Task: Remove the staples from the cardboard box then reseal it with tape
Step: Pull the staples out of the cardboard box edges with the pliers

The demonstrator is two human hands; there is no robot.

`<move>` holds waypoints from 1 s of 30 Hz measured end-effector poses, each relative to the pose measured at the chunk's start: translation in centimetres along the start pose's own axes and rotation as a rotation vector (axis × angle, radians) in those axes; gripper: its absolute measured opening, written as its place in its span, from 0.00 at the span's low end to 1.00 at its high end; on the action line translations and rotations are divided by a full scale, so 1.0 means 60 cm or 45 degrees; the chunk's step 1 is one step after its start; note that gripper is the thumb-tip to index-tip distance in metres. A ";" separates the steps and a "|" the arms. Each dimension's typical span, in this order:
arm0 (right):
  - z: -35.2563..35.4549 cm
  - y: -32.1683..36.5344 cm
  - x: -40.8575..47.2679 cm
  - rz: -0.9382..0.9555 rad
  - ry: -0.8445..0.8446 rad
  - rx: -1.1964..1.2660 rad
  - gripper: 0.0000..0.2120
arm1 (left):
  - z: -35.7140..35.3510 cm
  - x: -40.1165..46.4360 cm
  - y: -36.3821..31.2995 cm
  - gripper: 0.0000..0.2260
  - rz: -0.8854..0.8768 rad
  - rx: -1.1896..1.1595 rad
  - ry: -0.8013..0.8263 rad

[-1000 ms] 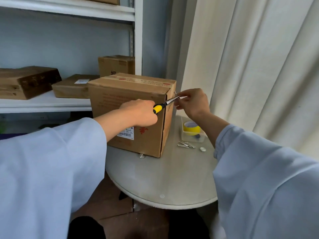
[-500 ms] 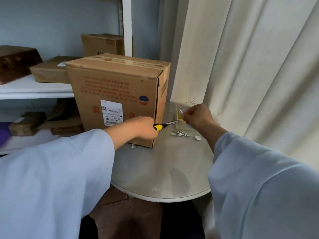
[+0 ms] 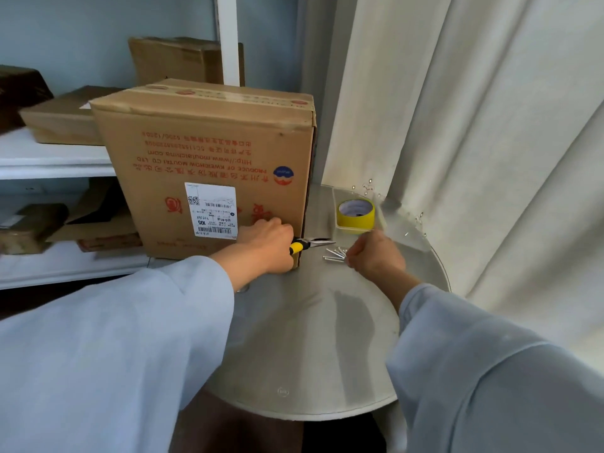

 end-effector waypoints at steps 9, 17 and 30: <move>-0.036 -0.047 0.038 -0.088 0.116 -0.048 0.11 | -0.089 0.052 0.025 0.20 0.065 -0.188 0.190; -0.062 -0.025 0.046 -0.012 0.117 -0.017 0.10 | -0.130 0.040 0.035 0.31 0.170 -0.184 0.188; -0.036 -0.021 0.047 0.101 -0.060 -0.048 0.19 | -0.135 0.029 -0.010 0.25 0.104 -0.132 0.204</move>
Point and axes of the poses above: each hand's wrist, its own x-axis towards the middle knuckle, its own z-axis out of the back of the hand, y = z × x, the point moved 8 cm from there along x, towards the middle knuckle, and after that the axes turned 4 degrees about z, right-handed, at the moved point
